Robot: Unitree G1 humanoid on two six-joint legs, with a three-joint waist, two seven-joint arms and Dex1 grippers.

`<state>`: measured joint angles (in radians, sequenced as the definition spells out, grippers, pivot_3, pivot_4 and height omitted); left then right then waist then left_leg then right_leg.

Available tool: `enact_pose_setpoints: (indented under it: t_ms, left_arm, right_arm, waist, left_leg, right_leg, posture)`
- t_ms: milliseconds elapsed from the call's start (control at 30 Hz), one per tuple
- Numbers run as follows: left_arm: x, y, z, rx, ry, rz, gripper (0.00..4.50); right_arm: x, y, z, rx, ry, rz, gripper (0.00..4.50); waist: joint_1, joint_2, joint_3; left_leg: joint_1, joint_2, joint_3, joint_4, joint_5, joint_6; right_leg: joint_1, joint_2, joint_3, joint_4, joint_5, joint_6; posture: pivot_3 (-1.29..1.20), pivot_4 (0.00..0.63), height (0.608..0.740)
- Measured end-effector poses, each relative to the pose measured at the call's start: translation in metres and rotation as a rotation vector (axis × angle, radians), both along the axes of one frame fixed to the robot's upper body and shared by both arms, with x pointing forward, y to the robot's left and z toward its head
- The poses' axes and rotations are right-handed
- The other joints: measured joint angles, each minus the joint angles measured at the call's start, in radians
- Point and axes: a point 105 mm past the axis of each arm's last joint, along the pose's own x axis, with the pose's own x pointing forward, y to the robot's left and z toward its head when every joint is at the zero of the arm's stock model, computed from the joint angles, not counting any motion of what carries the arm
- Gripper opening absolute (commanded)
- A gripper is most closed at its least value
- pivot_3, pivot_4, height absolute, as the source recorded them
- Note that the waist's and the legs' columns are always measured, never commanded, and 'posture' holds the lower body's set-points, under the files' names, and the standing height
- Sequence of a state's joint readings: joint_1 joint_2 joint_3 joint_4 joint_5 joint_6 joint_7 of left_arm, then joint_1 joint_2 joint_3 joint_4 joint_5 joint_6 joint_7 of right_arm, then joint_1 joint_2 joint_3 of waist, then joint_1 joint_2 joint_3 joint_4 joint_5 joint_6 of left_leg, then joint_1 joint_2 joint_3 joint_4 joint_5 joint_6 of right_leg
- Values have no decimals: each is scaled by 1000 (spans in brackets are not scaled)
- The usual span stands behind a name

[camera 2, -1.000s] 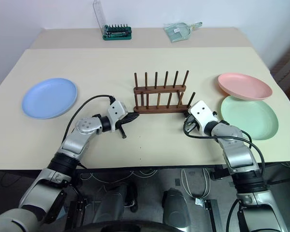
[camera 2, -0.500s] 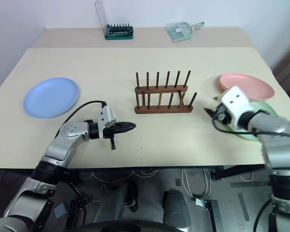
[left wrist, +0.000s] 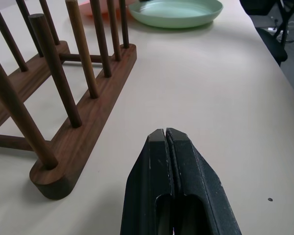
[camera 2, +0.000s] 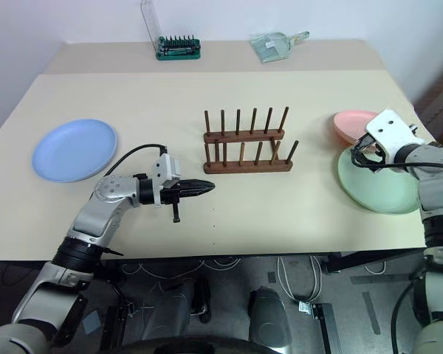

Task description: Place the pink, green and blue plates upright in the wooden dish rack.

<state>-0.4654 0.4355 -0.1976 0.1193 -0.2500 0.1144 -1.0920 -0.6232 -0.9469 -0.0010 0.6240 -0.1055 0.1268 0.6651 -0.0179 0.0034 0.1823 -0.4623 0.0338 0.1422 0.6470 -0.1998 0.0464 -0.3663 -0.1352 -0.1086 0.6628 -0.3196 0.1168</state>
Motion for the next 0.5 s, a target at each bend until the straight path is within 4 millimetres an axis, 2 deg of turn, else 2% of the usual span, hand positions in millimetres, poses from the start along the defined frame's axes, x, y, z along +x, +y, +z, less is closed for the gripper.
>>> enact_pose_setpoints:
  t_ms: [67,100,167,267,400,500]
  left_arm:
    - [-1,3,-2,1,0,0,0]
    - [-2,5,-5,1,6,6,0]
    - [-3,7,-9,1,19,13,0]
    - [-3,9,-10,0,16,20,0]
    - [-2,10,-10,-2,7,20,0]
    - [-2,12,-13,-2,10,25,0]
  right_arm:
    - [2,-6,-5,-21,21,-6,4459]
    - [2,-9,-10,-34,38,-10,4076]
    - [1,-13,-17,-47,61,-14,3675]
    - [1,-14,-22,-54,69,-4,2192]
    - [4,-11,-15,-72,38,17,181]
    - [6,-11,-12,-89,26,24,79]
  waist:
    - [-1,0,0]
    - [-2,0,0]
    - [-2,0,0]
    - [-2,0,0]
    - [-2,0,0]
    - [-2,0,0]
  left_leg:
    - [0,0,0,0,0,0]
    - [0,0,0,0,0,0]
    - [0,0,0,0,0,0]
    - [0,0,0,0,0,0]
    - [0,0,0,0,0,0]
    - [0,0,0,0,0,0]
  right_leg:
    - [0,0,0,0,0,0]
    - [0,0,0,0,0,0]
    - [0,0,0,0,0,0]
    - [0,0,0,0,0,0]
    - [0,0,0,0,0,0]
    - [0,0,0,0,0,0]
  posture:
    - [0,150,736]
    - [0,150,736]
    - [0,150,736]
    - [0,150,736]
    - [0,150,736]
    - [0,150,736]
